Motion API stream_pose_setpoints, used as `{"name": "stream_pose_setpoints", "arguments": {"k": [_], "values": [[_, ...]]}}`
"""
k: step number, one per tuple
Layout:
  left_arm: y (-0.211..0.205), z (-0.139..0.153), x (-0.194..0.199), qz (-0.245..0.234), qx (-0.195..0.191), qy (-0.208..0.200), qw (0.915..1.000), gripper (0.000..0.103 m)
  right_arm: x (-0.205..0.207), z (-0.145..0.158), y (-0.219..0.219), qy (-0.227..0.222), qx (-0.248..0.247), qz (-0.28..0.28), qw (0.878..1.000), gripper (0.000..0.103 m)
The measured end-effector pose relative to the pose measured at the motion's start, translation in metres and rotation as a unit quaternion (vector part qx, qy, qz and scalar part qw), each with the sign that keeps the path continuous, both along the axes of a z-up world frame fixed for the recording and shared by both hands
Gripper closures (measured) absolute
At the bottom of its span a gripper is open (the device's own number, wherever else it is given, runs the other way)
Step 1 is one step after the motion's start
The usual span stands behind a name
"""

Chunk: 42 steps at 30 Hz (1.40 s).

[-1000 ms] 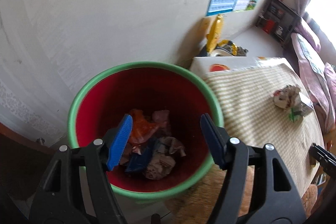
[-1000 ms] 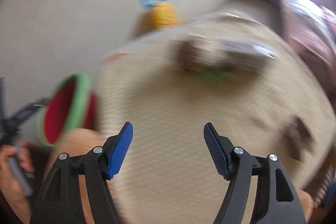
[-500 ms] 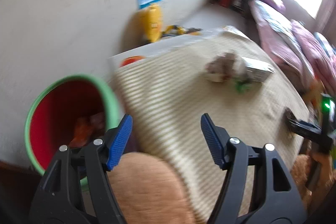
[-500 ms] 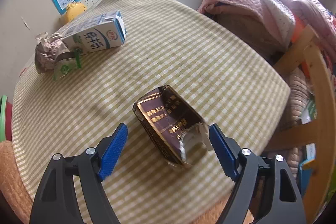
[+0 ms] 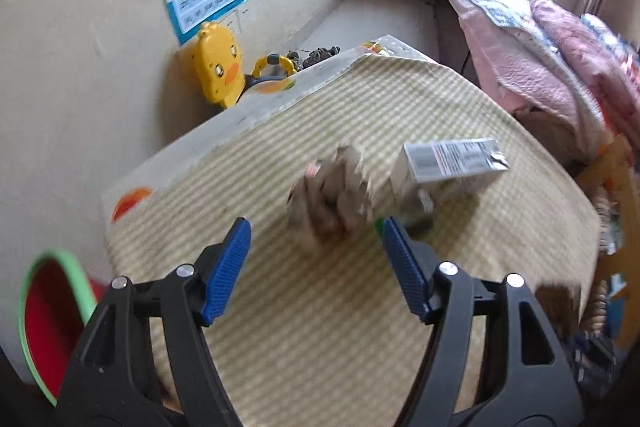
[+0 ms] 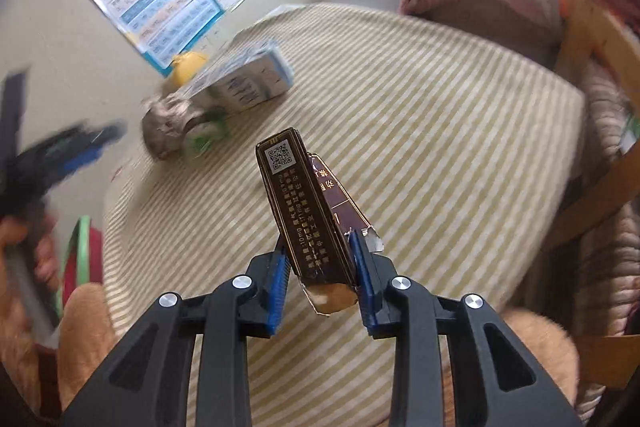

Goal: Collect trash
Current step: 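Grasp the crumpled paper with the left gripper while the right grasps the brown box, then lift the crumpled paper and brown box and carry both to the bucket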

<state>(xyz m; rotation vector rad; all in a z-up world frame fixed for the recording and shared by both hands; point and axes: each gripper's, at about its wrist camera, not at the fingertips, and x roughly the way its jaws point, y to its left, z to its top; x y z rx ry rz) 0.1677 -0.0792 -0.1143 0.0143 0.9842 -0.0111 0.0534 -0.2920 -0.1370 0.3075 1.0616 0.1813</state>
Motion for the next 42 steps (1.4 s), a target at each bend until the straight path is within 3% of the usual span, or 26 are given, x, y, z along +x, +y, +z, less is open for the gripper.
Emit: {"name": "stream_pose_setpoints", "arguments": {"k": [3,6,10,13,19,23,33,39,42], "values": [[-0.007,-0.014,0.026,0.004,0.0,0.019,0.9998,0.037,0.001,0.001,0.009,-0.004,-0.003,0.014,1.0,0.074],[-0.008,-0.032,0.044,0.021,0.023,0.045,0.9985,0.036,-0.002,0.003,0.021,-0.024,-0.05,0.031,0.998,0.07],[-0.006,-0.052,0.06,0.025,0.008,0.071,0.9971,0.032,-0.003,0.004,0.029,-0.042,-0.06,0.052,0.996,0.05],[-0.006,-0.056,0.065,0.031,-0.004,0.077,0.9965,0.033,-0.004,0.004,0.03,-0.05,-0.051,0.055,0.996,0.044],[-0.006,-0.05,0.062,0.015,-0.011,0.07,0.9974,0.051,-0.004,0.007,0.016,-0.052,-0.028,0.028,0.998,0.037],[0.009,-0.041,0.043,0.012,-0.033,0.067,0.9971,0.053,-0.002,0.005,0.011,-0.041,-0.024,0.018,0.999,0.036],[0.027,-0.009,-0.051,0.001,-0.014,0.041,0.9991,0.052,0.002,-0.004,0.014,-0.023,-0.041,0.02,0.999,0.036],[0.019,-0.012,-0.093,0.013,-0.043,0.046,0.9979,0.051,0.001,-0.004,0.016,-0.023,-0.058,0.02,0.998,0.036],[0.014,-0.02,-0.098,0.011,-0.032,0.055,0.9979,0.051,-0.001,-0.004,0.02,-0.025,-0.069,0.022,0.997,0.036]]}}
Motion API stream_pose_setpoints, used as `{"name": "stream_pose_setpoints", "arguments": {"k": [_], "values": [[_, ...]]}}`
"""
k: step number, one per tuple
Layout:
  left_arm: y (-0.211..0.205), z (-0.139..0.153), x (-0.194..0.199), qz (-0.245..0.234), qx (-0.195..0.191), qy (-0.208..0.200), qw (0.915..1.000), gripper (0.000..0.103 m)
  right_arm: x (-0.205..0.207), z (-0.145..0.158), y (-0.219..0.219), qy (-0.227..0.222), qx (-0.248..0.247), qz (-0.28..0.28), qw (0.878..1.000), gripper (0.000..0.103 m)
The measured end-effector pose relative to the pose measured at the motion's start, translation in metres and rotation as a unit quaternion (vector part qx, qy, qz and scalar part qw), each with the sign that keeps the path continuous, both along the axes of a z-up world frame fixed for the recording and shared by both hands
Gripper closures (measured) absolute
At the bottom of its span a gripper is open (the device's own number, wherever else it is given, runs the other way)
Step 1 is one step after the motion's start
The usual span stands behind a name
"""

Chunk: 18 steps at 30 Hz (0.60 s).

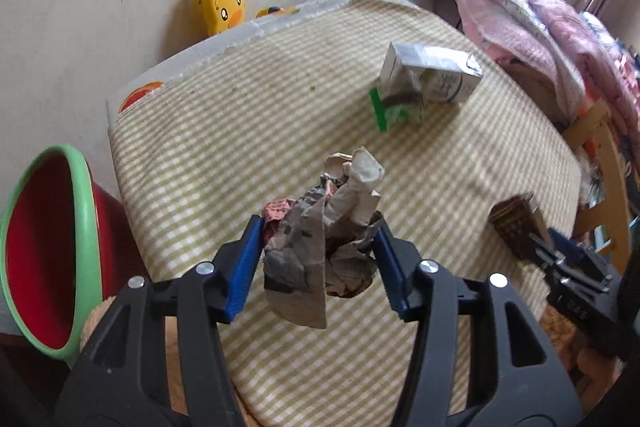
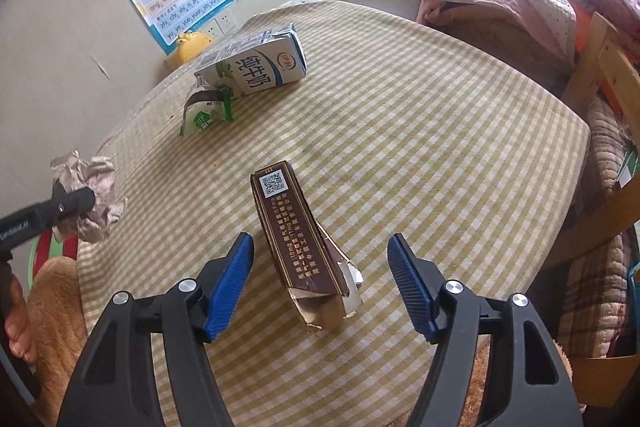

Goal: Collect trash
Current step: 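Lift the crumpled paper and brown box and carry both to the bucket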

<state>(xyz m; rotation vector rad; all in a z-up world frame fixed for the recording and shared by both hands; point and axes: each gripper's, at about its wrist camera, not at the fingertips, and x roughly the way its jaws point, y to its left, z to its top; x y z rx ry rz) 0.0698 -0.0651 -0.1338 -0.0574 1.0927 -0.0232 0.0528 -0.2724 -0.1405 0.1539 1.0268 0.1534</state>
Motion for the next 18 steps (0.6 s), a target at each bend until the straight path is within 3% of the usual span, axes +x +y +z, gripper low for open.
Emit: {"name": "stream_pose_setpoints", "arguments": {"k": [18], "values": [[-0.012,0.0,-0.005,-0.008,0.037,-0.022,0.999,0.049,-0.001,0.002,0.002,-0.008,-0.008,0.002,1.0,0.037]]}}
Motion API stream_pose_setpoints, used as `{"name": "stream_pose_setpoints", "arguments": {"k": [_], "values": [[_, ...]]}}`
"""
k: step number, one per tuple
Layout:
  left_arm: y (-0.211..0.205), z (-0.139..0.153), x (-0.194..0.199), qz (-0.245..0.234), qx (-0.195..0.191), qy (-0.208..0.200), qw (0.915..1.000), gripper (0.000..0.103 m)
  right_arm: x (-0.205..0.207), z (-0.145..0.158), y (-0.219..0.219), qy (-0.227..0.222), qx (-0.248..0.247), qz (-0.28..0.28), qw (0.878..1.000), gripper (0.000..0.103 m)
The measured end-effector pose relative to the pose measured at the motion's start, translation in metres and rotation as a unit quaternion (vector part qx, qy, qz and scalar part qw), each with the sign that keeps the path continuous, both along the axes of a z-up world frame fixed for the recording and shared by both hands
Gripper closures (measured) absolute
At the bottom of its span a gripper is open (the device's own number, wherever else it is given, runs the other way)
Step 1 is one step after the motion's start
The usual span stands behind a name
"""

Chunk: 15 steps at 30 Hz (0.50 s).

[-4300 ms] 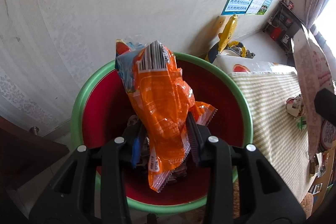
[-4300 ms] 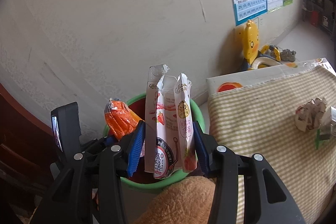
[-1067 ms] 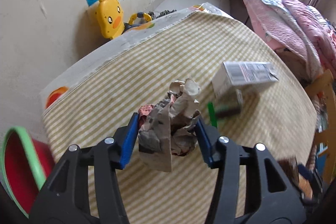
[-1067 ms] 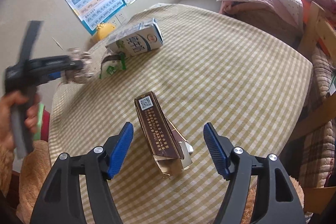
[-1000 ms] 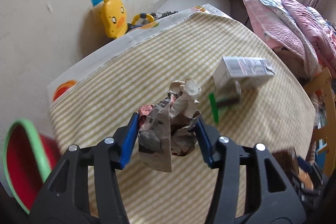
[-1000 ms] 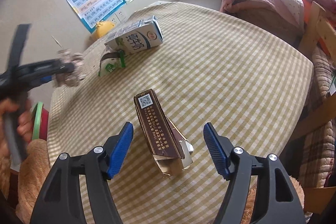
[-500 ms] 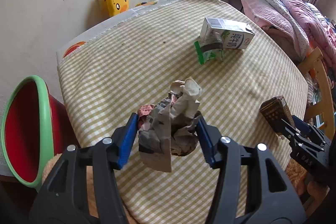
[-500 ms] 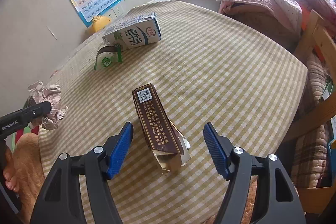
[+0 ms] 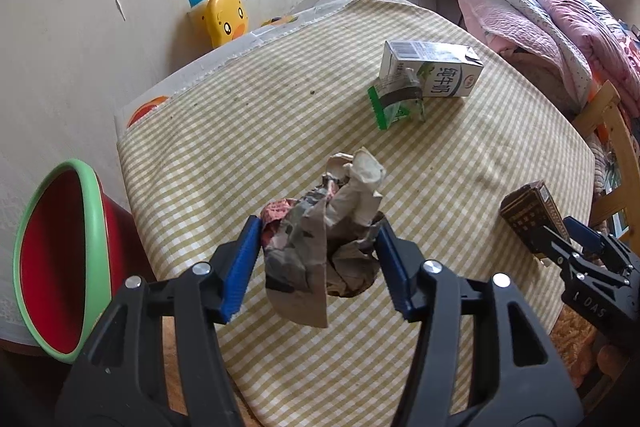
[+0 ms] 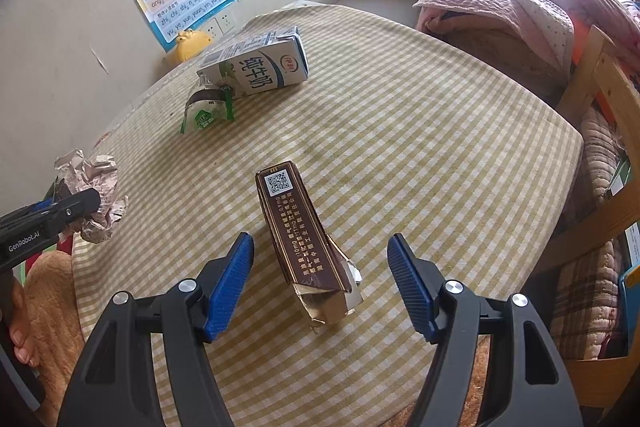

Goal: Collect trash
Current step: 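Lift the crumpled paper and brown box and carry both to the bucket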

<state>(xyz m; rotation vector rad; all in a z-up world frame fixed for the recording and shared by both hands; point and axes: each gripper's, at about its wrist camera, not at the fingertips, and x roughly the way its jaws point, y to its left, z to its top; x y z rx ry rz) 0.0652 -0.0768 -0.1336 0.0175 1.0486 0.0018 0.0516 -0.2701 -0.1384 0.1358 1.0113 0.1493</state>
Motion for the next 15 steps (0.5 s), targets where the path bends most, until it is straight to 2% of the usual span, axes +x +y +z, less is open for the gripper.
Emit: {"name": "stream_pose_setpoints", "arguments": {"k": [3,5,8,11,15], "values": [[-0.001,0.001,0.0,-0.002,0.001,-0.002,1.0,0.049,-0.001,0.001,0.0,-0.002,0.001,0.002,1.0,0.046],[-0.001,0.001,-0.001,-0.003,0.001,-0.003,1.0,0.049,-0.001,0.002,0.0,-0.001,0.003,0.004,1.0,0.061],[-0.001,0.004,-0.001,-0.004,0.002,-0.007,1.0,0.049,-0.001,0.003,-0.001,-0.002,0.007,0.003,1.0,0.076],[-0.002,0.009,-0.002,-0.007,0.002,-0.014,0.9999,0.049,-0.003,0.01,-0.004,-0.016,0.01,-0.004,1.0,0.08],[-0.002,0.018,-0.004,-0.011,-0.001,-0.025,0.9996,0.049,-0.006,0.023,-0.006,-0.025,0.026,-0.014,0.999,0.081]]}}
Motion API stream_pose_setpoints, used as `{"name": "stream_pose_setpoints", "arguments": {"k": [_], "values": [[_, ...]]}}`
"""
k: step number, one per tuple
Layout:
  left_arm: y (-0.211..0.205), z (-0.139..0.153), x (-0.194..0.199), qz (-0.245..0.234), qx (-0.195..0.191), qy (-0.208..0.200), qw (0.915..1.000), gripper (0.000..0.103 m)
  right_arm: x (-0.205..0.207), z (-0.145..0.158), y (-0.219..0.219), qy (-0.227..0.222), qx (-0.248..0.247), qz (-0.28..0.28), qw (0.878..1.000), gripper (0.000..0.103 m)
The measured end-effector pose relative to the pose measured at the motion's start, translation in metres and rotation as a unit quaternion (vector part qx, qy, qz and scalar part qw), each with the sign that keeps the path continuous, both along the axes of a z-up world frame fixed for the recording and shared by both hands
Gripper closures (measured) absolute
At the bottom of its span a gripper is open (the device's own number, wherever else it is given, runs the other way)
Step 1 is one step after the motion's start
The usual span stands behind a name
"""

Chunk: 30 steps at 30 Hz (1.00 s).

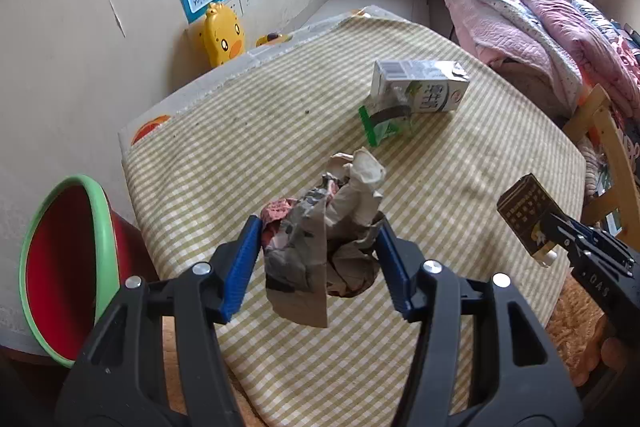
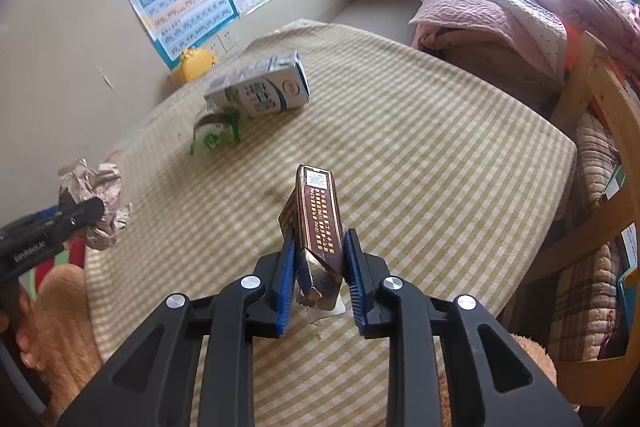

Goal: Collect trash
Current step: 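Lift the crumpled paper and brown box and carry both to the bucket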

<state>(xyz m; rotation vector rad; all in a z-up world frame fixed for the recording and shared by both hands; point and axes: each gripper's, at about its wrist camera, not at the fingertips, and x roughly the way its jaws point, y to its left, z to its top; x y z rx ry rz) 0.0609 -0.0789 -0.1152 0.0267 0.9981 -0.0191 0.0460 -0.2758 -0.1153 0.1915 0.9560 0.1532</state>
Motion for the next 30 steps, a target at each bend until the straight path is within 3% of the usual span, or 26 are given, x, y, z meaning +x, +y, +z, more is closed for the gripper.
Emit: {"name": "stream_pose_setpoints", "arguments": {"k": [9,17,30], "values": [[0.004,0.027,-0.006,-0.006,-0.018,-0.027,0.9995,0.048,-0.007,0.047,0.008,-0.019,0.07,-0.003,0.997,0.08],[0.025,0.046,-0.012,0.01,-0.039,-0.051,0.9979,0.048,-0.011,0.094,0.044,-0.059,0.083,0.038,0.994,0.08],[0.085,0.046,-0.025,0.066,-0.064,-0.062,0.9938,0.048,-0.009,0.101,0.114,-0.054,0.072,0.107,0.99,0.08]]}}
